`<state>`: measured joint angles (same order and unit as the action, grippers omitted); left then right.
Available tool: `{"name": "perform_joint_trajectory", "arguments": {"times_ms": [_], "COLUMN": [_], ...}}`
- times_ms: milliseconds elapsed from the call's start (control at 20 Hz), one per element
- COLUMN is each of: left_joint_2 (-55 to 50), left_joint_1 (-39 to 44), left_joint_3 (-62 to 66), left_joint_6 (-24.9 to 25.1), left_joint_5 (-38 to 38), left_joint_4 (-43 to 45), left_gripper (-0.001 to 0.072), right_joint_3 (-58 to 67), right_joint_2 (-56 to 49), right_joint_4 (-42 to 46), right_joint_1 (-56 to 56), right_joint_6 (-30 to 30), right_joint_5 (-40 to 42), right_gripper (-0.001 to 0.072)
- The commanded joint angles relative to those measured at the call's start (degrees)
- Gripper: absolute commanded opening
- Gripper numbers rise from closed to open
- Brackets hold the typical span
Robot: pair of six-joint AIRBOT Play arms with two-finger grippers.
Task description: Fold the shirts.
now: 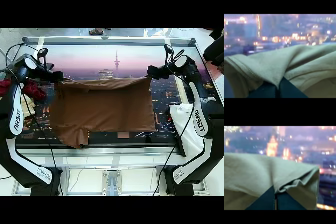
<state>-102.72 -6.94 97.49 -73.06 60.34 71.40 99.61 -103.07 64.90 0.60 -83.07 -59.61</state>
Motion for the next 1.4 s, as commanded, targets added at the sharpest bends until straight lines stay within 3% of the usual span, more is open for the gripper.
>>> {"name": "perform_joint_trajectory", "arguments": {"times_ms": [0, 300, 700, 750, 800, 850, 900, 1150, 1350], "left_joint_2": [0.4, 0.3, -0.9, -0.7, -0.1, 0.9, 2.7, 17.9, 35.3], "left_joint_1": [0.0, 0.0, 0.1, 0.1, 0.0, -0.1, -0.4, -4.6, -12.4], "left_joint_3": [-1.2, -5.6, -5.6, -5.6, -5.6, -5.6, -5.6, -6.7, -32.6], "left_joint_6": [0.0, -0.1, -2.1, -3.2, -3.2, -3.3, -3.3, -3.3, -4.0], "left_joint_5": [8.9, 8.7, 7.3, 7.2, 7.2, 7.2, 7.2, 13.4, 10.6], "left_joint_4": [3.9, 5.8, 7.0, 6.6, 5.9, 5.9, 5.9, 5.9, 5.4], "left_gripper": [0.0012, 0.0012, 0.0019, 0.0158, 0.0387, 0.0586, 0.063, 0.063, 0.0629], "right_joint_3": [-2.0, -12.3, -13.3, -13.2, -12.7, -11.9, -10.8, -8.2, -17.9], "right_joint_2": [-0.2, -0.2, -0.6, -0.1, 1.1, 2.7, 5.0, 22.2, 34.8], "right_joint_4": [5.2, 6.4, 9.2, 8.2, 6.9, 6.7, 7.2, 17.2, 17.8], "right_joint_1": [-1.5, -3.0, -2.7, -2.7, -2.7, -2.7, -2.7, -0.3, 3.0], "right_joint_6": [-1.8, -2.0, -4.9, -4.5, -4.3, -4.3, -4.1, -2.5, -1.9], "right_joint_5": [-7.7, -5.3, -2.5, -2.8, -3.2, -4.1, -5.9, -18.1, -20.3], "right_gripper": [0.0007, 0.0007, 0.0021, 0.0084, 0.0261, 0.0385, 0.0398, 0.0397, 0.0389]}}
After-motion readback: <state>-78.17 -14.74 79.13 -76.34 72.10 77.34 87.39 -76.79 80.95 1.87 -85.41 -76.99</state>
